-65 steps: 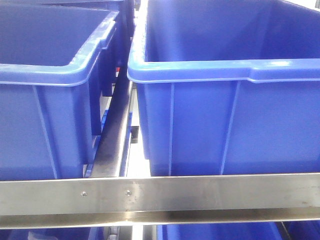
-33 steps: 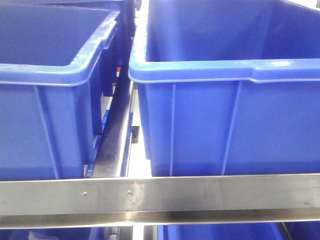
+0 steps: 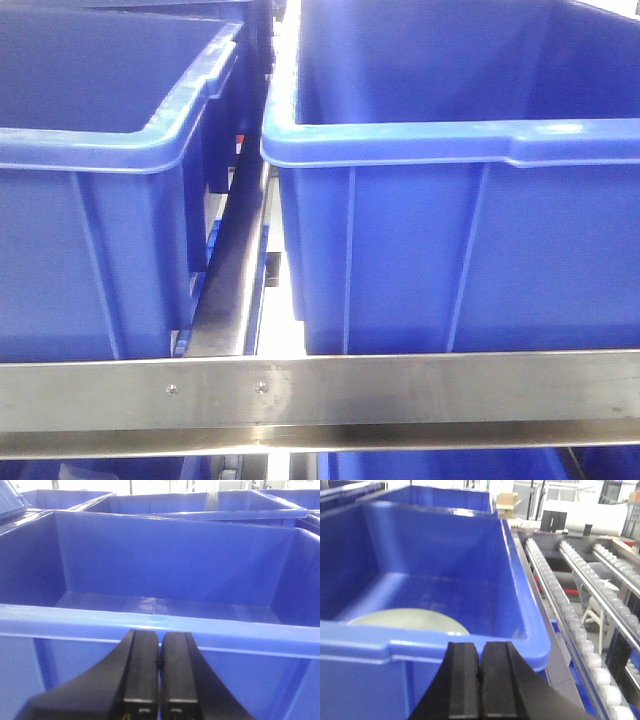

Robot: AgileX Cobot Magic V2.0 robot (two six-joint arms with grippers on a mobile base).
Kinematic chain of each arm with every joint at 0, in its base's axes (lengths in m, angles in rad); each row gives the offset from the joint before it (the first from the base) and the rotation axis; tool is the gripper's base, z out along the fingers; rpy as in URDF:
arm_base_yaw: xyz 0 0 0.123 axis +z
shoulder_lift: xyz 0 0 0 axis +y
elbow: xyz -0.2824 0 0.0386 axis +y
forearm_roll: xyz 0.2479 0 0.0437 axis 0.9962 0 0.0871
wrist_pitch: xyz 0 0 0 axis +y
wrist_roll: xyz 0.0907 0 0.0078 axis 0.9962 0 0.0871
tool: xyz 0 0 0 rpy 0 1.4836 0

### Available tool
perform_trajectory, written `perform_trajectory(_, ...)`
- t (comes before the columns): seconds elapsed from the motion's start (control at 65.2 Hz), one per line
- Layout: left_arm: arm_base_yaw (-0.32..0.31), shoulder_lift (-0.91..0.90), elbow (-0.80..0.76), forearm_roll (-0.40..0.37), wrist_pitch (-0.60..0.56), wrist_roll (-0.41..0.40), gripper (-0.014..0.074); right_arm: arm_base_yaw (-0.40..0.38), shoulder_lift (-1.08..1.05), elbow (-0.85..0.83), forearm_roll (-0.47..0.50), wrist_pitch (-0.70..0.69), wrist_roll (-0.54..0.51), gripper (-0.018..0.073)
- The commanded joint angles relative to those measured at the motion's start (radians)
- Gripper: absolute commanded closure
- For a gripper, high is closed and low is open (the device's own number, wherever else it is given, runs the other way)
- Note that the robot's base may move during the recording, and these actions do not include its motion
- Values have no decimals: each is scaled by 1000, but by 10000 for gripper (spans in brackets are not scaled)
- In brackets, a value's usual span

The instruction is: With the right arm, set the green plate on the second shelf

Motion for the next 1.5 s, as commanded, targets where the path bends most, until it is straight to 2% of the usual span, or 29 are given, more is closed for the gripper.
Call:
perform_trajectory(0.0, -3, -19, 40, -3, -90, -2, 466, 0, -19, -16, 8, -115, 27, 507)
perform_trajectory(0.337, -15, -19, 40, -3, -90, -2, 466, 0, -19, -16, 8, -116, 34, 507)
perform_trajectory(0.475, -15, -19, 40, -3, -90, -2, 466, 0, -19, -16, 7, -116, 71, 507)
perform_trajectory(1.487, -15, -19, 40, -3, -90, -2, 466, 0, -19, -16, 7, -101, 71, 507)
